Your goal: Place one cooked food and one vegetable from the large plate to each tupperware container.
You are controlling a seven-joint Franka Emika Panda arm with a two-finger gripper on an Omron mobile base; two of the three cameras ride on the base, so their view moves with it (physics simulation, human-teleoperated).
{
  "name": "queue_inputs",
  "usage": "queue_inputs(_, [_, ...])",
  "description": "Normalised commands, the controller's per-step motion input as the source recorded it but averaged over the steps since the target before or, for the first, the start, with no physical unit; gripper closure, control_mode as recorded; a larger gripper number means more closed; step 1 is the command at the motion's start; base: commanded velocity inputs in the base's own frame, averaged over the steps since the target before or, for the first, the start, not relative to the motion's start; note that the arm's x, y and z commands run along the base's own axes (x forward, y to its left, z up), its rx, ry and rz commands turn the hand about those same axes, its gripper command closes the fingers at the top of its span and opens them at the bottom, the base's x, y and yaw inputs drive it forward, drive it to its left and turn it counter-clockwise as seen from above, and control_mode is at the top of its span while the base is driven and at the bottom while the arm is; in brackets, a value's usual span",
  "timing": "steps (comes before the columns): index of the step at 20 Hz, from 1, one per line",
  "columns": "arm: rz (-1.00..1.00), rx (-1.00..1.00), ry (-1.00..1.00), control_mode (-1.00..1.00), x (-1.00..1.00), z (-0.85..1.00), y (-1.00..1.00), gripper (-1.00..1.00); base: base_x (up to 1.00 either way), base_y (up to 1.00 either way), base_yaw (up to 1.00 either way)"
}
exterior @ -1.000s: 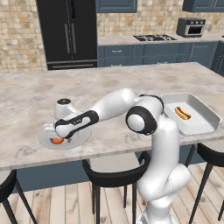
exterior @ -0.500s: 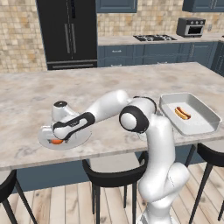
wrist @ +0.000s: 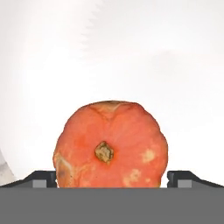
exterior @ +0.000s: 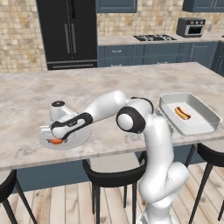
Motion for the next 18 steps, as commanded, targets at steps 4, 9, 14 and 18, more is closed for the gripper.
queue_inputs(4, [0.00, -0.01, 0.00, -1.00, 0.20, -0.18, -0.02, 1.00, 0.00, 0.00, 0.00])
queue_inputs(9, [0.00, 0.00, -0.09, -1.00, -0.18, 0.07, -0.23, 1.00, 0.00, 0.00, 0.00])
queue_inputs(14, [0.00, 0.05, -0.07, -1.00, -0.79, 0.41, -0.94, 1.00, 0.00, 0.00, 0.00])
queue_inputs(18, [0.00, 0.09, 0.00, -1.00, -0.28, 0.71, -1.00, 1.00, 0.00, 0.00, 0.00])
